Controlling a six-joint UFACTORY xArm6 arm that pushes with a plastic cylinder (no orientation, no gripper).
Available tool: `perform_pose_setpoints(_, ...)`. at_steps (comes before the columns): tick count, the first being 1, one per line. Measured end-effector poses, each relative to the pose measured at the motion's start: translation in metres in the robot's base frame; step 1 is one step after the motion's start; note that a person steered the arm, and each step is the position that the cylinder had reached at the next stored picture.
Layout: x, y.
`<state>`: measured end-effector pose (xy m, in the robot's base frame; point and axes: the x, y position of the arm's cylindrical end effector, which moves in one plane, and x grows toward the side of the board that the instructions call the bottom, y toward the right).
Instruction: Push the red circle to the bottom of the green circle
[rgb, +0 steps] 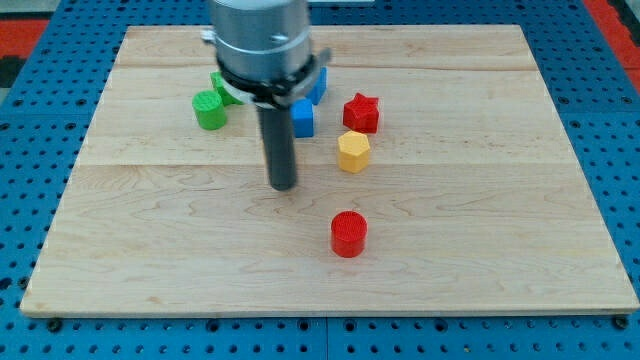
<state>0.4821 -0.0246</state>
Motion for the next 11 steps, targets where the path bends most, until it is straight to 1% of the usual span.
perform_pose_setpoints(1, 0.027, 0.072)
perform_pose_setpoints(2, 0.063, 0.116)
perform_pose_setpoints(3, 0.067, 0.052)
perform_pose_setpoints(4, 0.038, -0.008)
perform_pose_setpoints(5, 0.028, -0.059)
perform_pose_setpoints(6, 0.054, -0.048)
perform_pose_setpoints(7, 0.056, -0.093)
perform_pose_setpoints(8, 0.032, -0.115)
perform_pose_setpoints(9, 0.009, -0.108)
perform_pose_setpoints(10, -0.008, -0.087)
perform_pose_setpoints(11, -0.033, -0.110)
